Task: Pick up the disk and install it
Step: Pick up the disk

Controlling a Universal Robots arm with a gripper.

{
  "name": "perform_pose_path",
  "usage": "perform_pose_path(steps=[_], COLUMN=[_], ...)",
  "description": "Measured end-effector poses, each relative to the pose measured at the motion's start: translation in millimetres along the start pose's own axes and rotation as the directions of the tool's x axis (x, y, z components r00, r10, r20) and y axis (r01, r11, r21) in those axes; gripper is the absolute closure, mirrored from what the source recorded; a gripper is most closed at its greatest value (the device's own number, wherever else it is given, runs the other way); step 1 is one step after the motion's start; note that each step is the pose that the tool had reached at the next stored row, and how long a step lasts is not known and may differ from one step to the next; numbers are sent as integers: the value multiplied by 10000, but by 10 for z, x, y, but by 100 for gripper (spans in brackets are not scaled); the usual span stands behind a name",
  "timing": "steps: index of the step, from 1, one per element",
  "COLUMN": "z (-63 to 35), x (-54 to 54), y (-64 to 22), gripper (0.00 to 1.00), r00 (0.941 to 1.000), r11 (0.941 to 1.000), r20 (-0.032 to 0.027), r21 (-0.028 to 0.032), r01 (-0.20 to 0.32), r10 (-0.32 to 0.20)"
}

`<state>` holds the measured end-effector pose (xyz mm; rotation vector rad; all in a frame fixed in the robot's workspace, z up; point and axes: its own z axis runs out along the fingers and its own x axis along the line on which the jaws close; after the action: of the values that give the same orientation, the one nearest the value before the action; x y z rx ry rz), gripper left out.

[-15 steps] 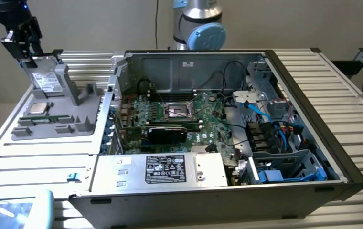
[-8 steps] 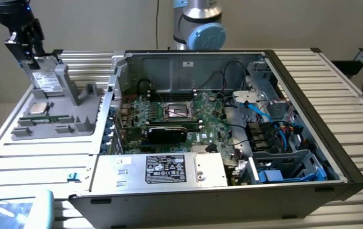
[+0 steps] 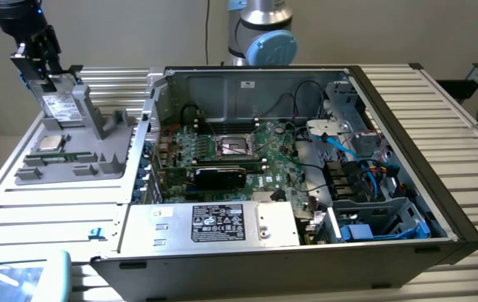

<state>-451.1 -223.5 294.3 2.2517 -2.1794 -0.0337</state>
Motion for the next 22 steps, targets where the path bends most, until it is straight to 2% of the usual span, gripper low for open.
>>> perform_pose_path(steps=[5, 17, 19, 21, 22], z=[61, 138, 140, 142, 142], x=[-10, -12, -12, -12, -11], y=[-1, 10, 11, 11, 11], gripper=[36, 36, 38, 51, 51], r00=[10000, 10000, 10000, 10000, 10000], r11=[10000, 10000, 10000, 10000, 10000], r20=[-3, -4, -4, -4, -4], r21=[33, 34, 31, 33, 34], r01=[21, 21, 21, 21, 21], r10=[-21, -21, -21, -21, -21])
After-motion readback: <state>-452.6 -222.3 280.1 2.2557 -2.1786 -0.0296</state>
